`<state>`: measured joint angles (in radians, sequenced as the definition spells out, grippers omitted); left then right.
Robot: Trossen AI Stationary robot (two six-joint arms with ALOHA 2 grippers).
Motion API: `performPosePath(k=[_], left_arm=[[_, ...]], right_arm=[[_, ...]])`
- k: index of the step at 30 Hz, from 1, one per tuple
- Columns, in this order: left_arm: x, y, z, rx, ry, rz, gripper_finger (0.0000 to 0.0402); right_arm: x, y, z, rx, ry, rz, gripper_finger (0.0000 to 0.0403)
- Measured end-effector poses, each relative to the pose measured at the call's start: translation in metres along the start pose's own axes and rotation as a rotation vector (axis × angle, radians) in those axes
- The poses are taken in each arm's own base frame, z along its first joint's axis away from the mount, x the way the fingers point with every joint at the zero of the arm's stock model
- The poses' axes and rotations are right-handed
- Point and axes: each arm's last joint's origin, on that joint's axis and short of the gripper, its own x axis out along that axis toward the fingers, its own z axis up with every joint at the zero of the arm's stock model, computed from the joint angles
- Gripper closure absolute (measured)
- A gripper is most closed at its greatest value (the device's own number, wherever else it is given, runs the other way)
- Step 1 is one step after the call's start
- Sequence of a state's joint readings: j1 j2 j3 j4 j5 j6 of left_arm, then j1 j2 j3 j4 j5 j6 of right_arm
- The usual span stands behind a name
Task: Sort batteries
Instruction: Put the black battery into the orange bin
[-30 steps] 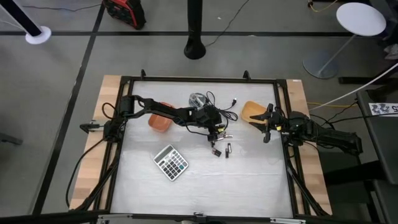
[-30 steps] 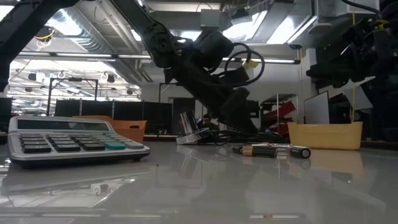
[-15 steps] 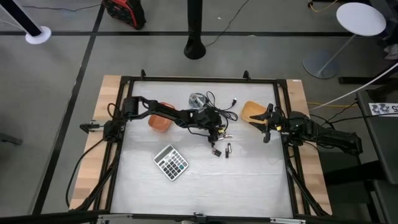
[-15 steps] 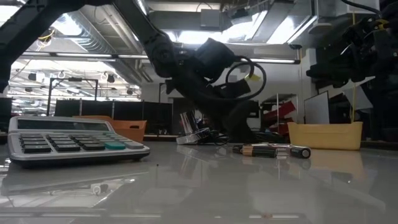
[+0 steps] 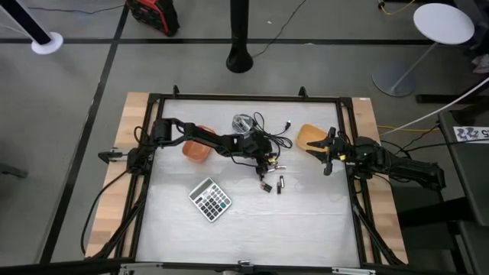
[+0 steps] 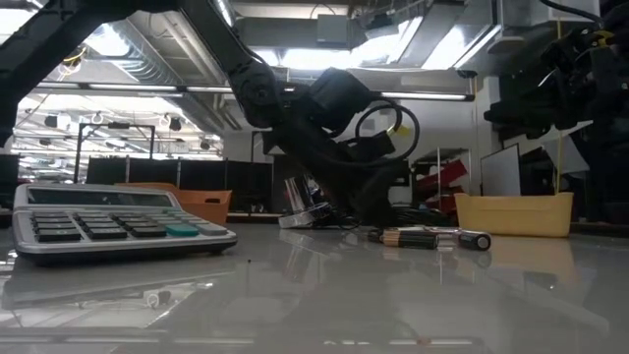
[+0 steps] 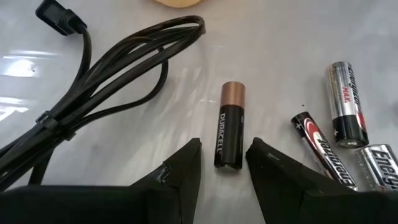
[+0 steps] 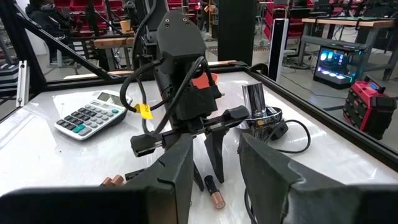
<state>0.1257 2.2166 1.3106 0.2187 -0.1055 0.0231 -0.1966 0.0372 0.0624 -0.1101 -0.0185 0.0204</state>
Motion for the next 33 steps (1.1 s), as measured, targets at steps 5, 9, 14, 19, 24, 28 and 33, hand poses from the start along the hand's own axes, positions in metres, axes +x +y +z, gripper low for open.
performPosePath(k=[5,9,14,19,24,28,33], left_arm=[[0.002,0.000,-0.002,0.009,-0.003,0.001,0.0284],[0.003,-0.001,-0.002,0.010,0.001,-0.003,0.0323],[0.003,-0.001,-0.002,0.004,-0.004,-0.002,0.0362],[0.003,-0.001,-0.003,-0.019,-0.002,-0.002,0.0362],[-0.001,0.000,0.002,-0.048,-0.012,-0.002,0.0345],[-0.010,0.002,0.009,-0.050,-0.011,-0.001,0.0352],[-0.026,0.005,0.028,-0.059,-0.080,0.001,0.0360]], right_arm=[[0.000,0.000,0.000,0.000,0.001,0.000,0.0276],[0.000,0.000,0.000,0.000,0.002,0.000,0.0276],[0.000,0.000,0.000,0.000,0.003,0.000,0.0276],[0.000,0.000,0.000,0.000,0.003,0.000,0.0276],[0.000,0.000,0.000,0.000,0.003,0.000,0.0276],[0.000,0.001,0.000,0.000,0.003,0.022,0.0276],[0.000,0.001,0.000,0.000,0.000,0.028,0.0276]])
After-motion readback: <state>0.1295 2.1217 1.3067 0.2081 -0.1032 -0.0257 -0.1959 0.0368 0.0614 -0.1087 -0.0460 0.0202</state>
